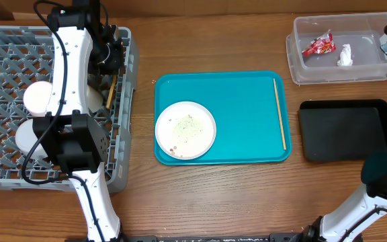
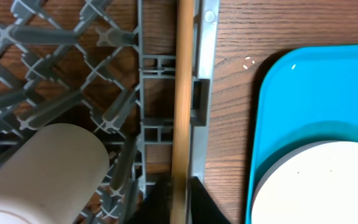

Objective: Sort waste into correct bins and load items into the dishwasher
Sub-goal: 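Release the chopstick and lift the left gripper from the rack, then move the left gripper back to the second chopstick on the tray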

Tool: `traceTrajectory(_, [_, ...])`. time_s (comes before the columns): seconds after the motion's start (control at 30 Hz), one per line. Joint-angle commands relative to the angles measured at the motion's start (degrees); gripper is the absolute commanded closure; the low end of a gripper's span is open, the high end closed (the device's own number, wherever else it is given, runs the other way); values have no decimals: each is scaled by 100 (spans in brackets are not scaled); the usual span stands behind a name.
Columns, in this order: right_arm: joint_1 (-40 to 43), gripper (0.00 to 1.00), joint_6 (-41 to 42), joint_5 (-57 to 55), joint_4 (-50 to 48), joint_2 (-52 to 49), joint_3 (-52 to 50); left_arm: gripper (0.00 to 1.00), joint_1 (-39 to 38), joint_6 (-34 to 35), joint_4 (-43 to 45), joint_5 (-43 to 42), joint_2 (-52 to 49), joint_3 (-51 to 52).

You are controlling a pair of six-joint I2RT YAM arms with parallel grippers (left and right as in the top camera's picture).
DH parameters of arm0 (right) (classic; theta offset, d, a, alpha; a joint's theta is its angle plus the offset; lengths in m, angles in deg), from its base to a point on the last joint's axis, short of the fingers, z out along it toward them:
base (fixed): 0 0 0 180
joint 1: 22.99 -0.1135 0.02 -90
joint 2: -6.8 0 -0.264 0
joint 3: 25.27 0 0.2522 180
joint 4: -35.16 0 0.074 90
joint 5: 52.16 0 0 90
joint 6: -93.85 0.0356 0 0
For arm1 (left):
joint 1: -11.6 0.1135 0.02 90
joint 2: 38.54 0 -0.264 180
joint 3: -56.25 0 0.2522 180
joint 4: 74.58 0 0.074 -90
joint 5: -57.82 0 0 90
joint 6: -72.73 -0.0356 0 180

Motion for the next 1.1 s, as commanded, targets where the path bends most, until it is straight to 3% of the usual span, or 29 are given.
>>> traceTrajectory(0.0, [-7,0,24,-39,-61,140,140,71,-7,-13,24,81,-39,11])
traceTrajectory(0.1, [-7,0,26,-39,-68,140,140,54,-7,-11,22,81,-39,11])
traceTrajectory(0.37, [-7,0,24,-42,-70,140,140,54,-11,317,-46,-138,7,-20])
traceTrajectory(0.47, [-7,0,24,-42,-70,140,140,49,-33,306,-111,-929,63,-81])
traceTrajectory(0.73, [-7,0,26,-42,-70,140,140,42,-284,184,-157,-4367,155,-90])
traceTrajectory(0.77, [-7,0,24,-42,-70,140,140,40,-350,186,-155,-4516,155,-90])
traceTrajectory(0.8, [-7,0,26,-42,-70,140,140,31,-442,210,-157,-4651,155,-90])
traceTrajectory(0.9, [-7,0,26,-42,-70,140,140,16,-793,247,-223,-4885,155,-87])
traceTrajectory(1.07, [-7,0,26,-42,-70,140,140,18,-1818,286,-146,-4728,149,-87])
